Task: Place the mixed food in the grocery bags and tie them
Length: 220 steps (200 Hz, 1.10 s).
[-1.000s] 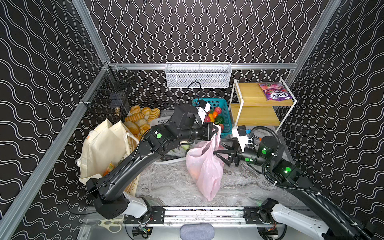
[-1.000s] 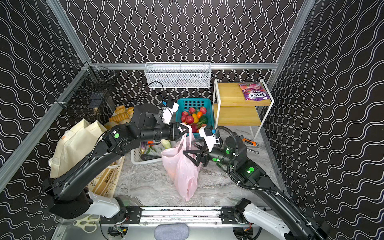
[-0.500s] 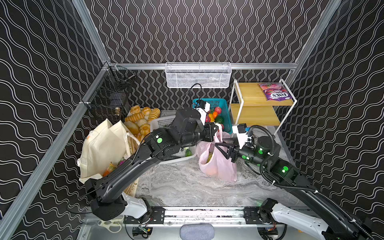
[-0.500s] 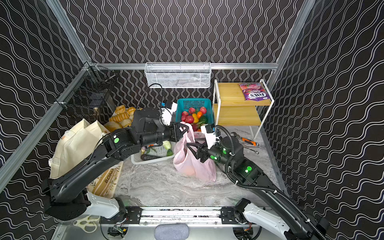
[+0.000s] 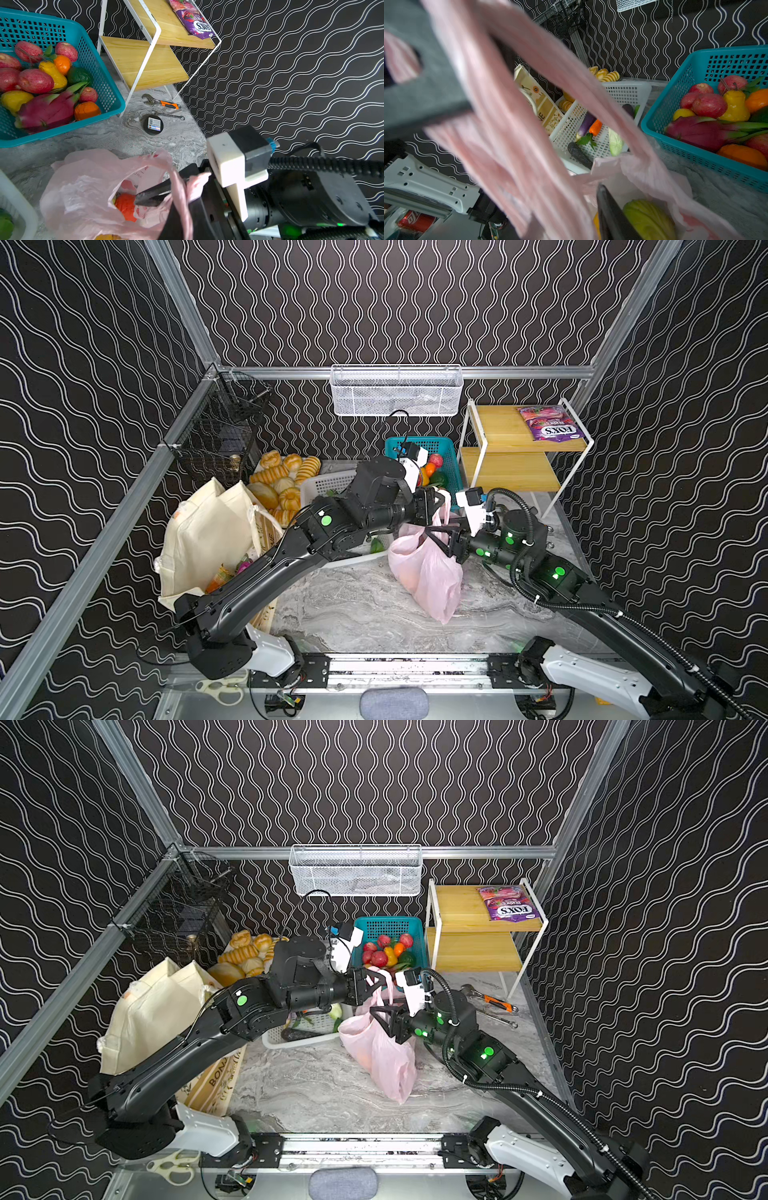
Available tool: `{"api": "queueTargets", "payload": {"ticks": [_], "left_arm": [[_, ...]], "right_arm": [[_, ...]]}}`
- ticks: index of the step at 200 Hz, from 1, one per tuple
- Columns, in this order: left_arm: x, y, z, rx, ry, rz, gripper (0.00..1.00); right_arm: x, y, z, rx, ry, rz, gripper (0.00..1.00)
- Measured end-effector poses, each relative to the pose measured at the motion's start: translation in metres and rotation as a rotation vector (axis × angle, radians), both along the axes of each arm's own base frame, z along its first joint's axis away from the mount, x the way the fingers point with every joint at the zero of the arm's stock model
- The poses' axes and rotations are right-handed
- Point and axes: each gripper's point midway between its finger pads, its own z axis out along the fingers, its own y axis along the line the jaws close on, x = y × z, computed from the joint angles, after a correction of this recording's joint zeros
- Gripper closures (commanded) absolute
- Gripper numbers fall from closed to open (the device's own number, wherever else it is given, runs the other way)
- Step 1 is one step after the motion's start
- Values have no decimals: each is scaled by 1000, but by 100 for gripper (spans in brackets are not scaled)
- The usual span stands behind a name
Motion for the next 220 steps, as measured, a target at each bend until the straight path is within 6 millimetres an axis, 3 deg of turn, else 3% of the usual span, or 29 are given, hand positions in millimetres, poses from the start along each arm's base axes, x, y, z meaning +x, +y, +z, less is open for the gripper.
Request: {"api": "queueTargets", "payload": {"ticks": [57,130,188,220], "left_arm": [[5,12,1,15,-18,63,98],[8,7,-10,79,-67,27,76],[10,1,-15,117,-98,-6,84],[11,2,-17,136,-118,-5,78]], "right_arm": [[0,-8,10,13,-12,-33,100],[8,-30,9,25,-11,-140,100],[17,-47,6,17,7,-226,100],[18,-52,6,16,10,-250,100]]}}
